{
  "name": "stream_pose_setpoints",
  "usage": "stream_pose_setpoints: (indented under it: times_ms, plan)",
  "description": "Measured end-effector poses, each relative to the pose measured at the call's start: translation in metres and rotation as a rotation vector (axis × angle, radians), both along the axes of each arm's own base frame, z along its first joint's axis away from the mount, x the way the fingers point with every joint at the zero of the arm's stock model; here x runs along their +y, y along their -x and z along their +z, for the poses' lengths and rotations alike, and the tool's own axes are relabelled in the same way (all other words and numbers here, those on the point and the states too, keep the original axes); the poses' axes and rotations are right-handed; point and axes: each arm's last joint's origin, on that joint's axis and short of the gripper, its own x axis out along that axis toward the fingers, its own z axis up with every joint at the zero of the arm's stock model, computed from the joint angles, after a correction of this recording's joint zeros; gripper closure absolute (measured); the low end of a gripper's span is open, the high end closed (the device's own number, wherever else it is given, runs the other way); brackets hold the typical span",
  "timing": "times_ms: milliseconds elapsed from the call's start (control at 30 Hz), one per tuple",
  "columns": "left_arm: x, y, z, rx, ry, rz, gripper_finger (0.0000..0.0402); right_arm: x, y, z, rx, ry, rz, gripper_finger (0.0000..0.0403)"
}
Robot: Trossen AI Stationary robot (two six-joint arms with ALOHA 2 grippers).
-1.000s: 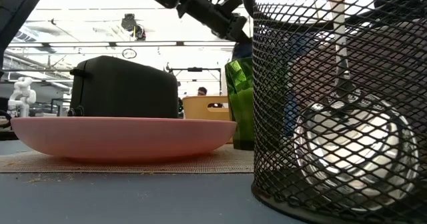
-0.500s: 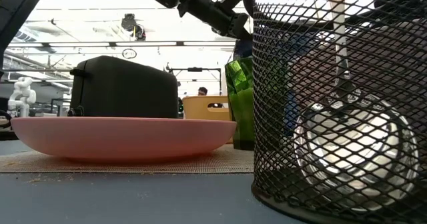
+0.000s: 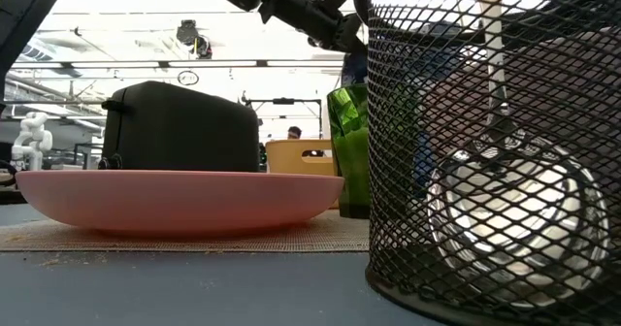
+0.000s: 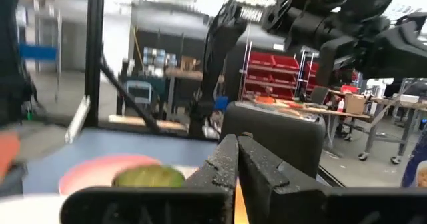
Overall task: Arrange a breakfast setting
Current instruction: Pour the cereals into the white bowl
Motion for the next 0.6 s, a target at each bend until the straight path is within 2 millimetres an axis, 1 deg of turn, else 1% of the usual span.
stream_pose_setpoints:
  times_ms: [67, 167, 400, 600]
  plan:
    - [0.0, 0.002, 0.004, -0.012, -0.007, 0.004, 0.0401, 0.0, 0.001, 0.003, -0.03, -0.035, 0.007, 0.0372]
    - [-0.003, 0.009, 0.016, -0.028, -0.006, 0.009, 0.0401, 0.0, 0.001, 0.006, -0.063, -0.063, 0.013, 0.0337]
    - [-0.011, 0.028, 0.046, -0.091, -0.009, 0.014, 0.0401, -0.002, 0.002, 0.006, -0.076, -0.173, -0.014, 0.0231]
    - [-0.018, 0.045, 0.069, -0.13, -0.014, 0.013, 0.0402, -0.002, 0.002, 0.006, -0.076, -0.173, -0.021, 0.0152]
